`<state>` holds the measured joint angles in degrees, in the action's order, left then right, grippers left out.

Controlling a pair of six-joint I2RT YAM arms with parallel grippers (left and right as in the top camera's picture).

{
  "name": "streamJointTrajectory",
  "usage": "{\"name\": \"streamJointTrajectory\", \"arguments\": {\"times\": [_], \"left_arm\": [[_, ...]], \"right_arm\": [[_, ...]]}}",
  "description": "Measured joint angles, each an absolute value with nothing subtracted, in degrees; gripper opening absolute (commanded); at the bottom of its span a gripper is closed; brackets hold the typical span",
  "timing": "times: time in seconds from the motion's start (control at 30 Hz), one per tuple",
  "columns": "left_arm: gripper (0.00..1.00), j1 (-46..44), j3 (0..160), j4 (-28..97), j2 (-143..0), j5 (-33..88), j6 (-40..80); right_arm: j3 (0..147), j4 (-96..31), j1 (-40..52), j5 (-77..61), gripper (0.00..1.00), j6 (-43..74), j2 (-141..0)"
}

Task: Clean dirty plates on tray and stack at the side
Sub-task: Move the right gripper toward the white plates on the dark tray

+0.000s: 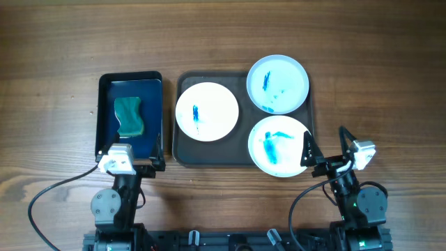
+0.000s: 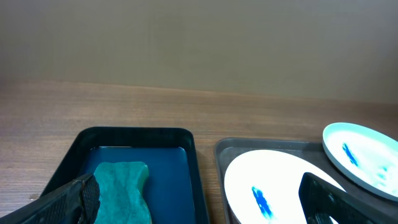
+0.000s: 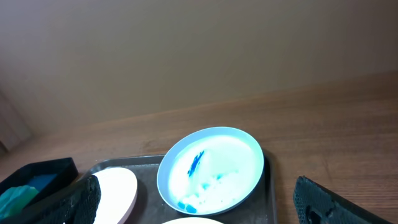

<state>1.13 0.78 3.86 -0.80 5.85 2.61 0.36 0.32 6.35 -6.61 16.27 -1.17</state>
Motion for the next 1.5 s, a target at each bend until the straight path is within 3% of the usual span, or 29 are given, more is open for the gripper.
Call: {"name": "streamJointTrajectory", "arguments": {"times": [0.83, 1.5], "left_arm": [[1.0, 1.1, 0.8, 3.9, -0.8, 5.8, 2.6], [1.0, 1.1, 0.8, 3.9, -0.8, 5.8, 2.6]], "right_arm": [[0.4, 0.3, 6.3, -6.6, 1.0, 16.3, -1.6], [1.0, 3.0, 6.3, -10.9, 1.0, 13.4, -18.4]]}}
